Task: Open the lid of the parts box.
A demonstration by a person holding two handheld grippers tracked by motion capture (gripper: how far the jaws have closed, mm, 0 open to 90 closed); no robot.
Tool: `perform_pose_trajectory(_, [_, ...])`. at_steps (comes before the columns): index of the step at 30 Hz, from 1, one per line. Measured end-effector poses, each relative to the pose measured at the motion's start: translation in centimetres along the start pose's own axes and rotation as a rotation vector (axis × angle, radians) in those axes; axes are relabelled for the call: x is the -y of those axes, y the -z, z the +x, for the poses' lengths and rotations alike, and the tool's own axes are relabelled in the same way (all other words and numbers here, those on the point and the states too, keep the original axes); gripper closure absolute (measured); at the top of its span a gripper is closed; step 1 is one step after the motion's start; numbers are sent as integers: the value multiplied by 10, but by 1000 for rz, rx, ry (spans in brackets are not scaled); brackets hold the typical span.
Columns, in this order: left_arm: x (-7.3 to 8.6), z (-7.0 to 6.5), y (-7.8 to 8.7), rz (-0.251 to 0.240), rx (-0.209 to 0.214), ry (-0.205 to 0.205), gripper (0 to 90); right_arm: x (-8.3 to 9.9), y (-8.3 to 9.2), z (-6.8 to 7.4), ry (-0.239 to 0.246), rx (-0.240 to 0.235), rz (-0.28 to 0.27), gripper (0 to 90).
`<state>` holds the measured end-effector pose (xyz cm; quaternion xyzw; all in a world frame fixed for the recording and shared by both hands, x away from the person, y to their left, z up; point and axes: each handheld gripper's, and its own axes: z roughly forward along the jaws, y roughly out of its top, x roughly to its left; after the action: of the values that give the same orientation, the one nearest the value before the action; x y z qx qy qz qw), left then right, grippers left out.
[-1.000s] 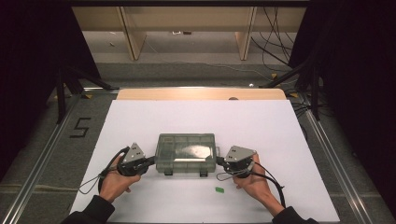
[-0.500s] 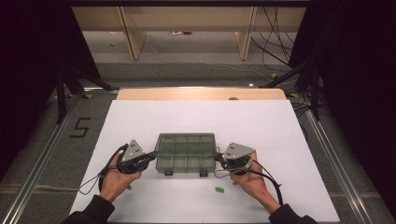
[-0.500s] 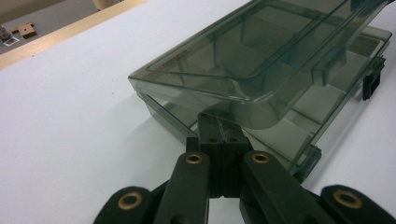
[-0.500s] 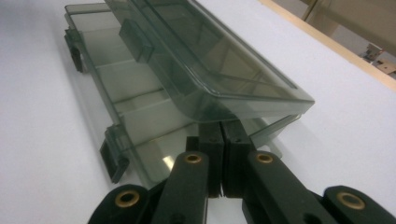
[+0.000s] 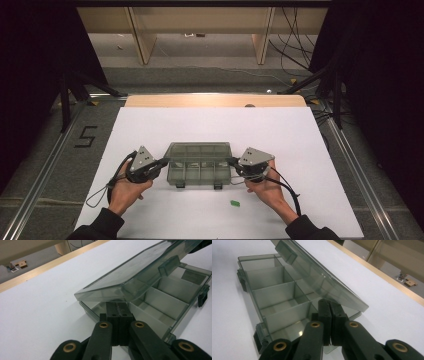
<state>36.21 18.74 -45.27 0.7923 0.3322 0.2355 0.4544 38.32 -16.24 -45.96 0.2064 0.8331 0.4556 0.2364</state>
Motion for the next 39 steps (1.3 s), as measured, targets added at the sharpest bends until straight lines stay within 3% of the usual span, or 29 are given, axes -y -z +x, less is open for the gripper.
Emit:
perform_pose_trajectory(1, [-1,0,0,-4,3,15,899,0,0,-1,1,1,-2,894])
perform_pose_trajectory(5, [-4,1,-1,-15,-10,-7,899,-2,0,-4,-7,4,-12,894])
perform_pose_trajectory(6, [-4,0,-1,-18,-13,14,899,-3,-1,-4,-4,9,-17,894])
perform_pose_trajectory(8, [-5,2,-2,-23,-15,-6,899,-4,-1,-5,-8,5,-21,894])
perform_pose_trajectory(10, [-5,2,-4,-23,-22,7,899,-5,-2,-6,-23,0,-33,894])
perform_pose_trajectory(19, [-10,6,-9,-50,-38,-13,899,-9,-4,-10,-19,24,-31,894])
perform_pose_trajectory(20, [-11,8,-10,-62,-41,-44,899,-9,-5,-10,-24,29,-39,894])
perform_pose_trajectory(23, [-12,9,-12,-66,-52,-51,899,-9,-6,-13,-31,33,-37,894])
perform_pose_trajectory(39, [-14,13,-15,-99,-64,-51,899,-13,-12,-18,-19,66,-47,895])
